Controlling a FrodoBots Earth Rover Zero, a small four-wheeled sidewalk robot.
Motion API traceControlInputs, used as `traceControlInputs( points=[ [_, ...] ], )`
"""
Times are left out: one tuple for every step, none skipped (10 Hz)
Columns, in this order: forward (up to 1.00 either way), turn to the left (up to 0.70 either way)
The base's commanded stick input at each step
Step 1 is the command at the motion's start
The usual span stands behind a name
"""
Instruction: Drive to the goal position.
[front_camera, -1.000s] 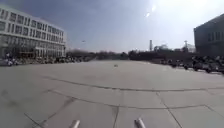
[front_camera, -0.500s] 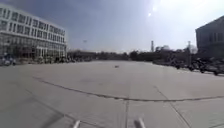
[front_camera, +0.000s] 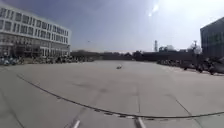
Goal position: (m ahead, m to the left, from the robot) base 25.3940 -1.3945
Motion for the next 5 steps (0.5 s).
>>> traceControlInputs(
  points=[
    [0.00,-0.45],
    [0.00,-0.45],
    [0.00,-0.45],
    [0.00,-0.45],
    [0.00,-0.45]
  ],
)
